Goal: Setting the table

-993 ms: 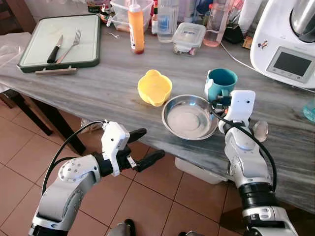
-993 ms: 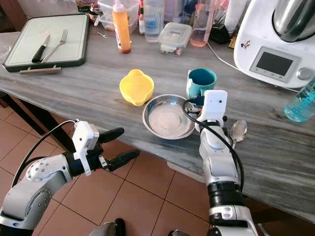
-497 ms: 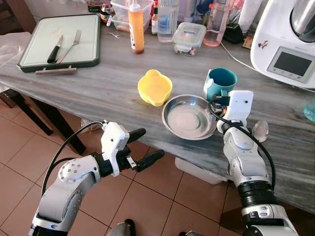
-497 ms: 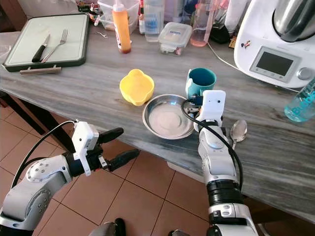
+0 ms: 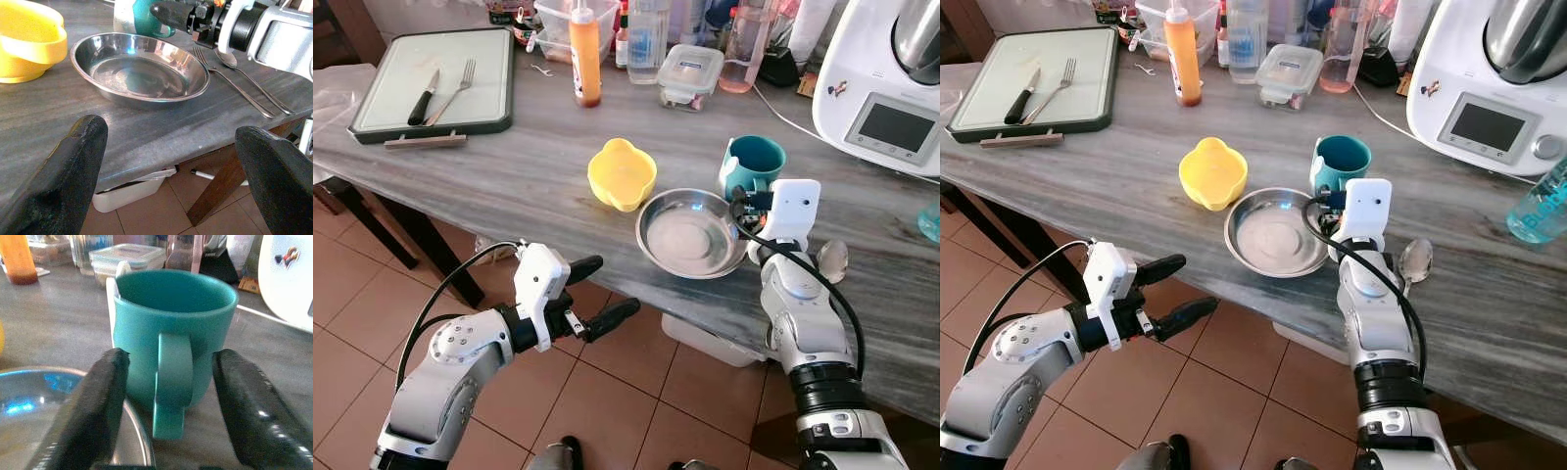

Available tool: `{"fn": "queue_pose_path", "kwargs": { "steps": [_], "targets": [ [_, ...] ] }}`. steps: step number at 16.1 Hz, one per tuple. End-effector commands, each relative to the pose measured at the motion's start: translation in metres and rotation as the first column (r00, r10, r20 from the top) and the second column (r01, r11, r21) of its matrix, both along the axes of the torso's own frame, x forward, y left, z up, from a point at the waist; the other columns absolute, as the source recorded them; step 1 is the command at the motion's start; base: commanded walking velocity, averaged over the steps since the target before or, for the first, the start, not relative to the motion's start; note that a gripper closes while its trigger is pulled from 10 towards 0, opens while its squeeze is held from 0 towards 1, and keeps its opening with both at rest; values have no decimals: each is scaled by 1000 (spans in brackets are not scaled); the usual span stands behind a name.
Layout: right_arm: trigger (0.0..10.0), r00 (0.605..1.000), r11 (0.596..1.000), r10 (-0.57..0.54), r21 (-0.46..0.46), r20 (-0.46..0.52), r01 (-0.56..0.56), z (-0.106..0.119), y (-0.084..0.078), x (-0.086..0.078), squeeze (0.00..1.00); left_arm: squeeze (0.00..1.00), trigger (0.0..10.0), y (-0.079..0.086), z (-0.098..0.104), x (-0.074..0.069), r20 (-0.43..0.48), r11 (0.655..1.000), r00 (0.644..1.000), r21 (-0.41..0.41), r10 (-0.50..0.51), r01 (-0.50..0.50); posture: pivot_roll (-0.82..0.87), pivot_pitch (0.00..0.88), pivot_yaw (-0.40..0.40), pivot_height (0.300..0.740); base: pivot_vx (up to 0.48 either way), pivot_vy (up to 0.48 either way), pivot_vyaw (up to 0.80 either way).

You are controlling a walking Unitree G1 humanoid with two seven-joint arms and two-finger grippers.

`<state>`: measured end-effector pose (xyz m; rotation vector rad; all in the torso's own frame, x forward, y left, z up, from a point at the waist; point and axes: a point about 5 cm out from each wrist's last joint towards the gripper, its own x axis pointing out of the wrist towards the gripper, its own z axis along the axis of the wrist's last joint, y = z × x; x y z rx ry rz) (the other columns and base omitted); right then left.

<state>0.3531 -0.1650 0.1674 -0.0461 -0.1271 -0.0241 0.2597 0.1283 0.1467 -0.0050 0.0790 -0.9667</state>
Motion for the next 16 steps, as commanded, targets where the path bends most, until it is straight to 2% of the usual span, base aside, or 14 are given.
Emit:
{"fn": "queue_pose_path", "kwargs": {
  "steps": [1, 5, 8, 11, 16],
  "targets": [
    [10000, 1000, 1000, -1, -18, 28, 1, 6, -1, -2, 1000, 0, 10000, 0, -2, 0, -3, 1000, 1000, 11, -5, 5, 139, 180, -13, 740, 0, 0, 0],
    [10000, 997, 1000, -6, -24, 71, 7, 16, -1, -8, 1000, 0, 10000, -1, -1, 1, 1, 1000, 1000, 9, -4, 4, 142, 174, -13, 740, 0, 0, 0],
    [10000, 995, 1000, -11, -16, 99, 12, 21, 0, -22, 1000, 0, 10000, -2, 1, 1, 3, 1000, 1000, 2, -7, 7, 140, 171, -11, 740, 0, 0, 0],
    [10000, 994, 999, -18, -36, 111, 22, 18, 1, -45, 1000, 0, 10000, -3, 2, 3, 6, 1000, 1000, -7, -17, 17, 134, 166, -7, 740, 0, 0, 0],
    [10000, 999, 998, -26, -53, 27, 28, -3, -2, -87, 1000, 0, 10000, -11, 5, 3, 9, 998, 999, -38, -42, 42, 116, 156, -7, 740, 0, 0, 0]
  ]
}}
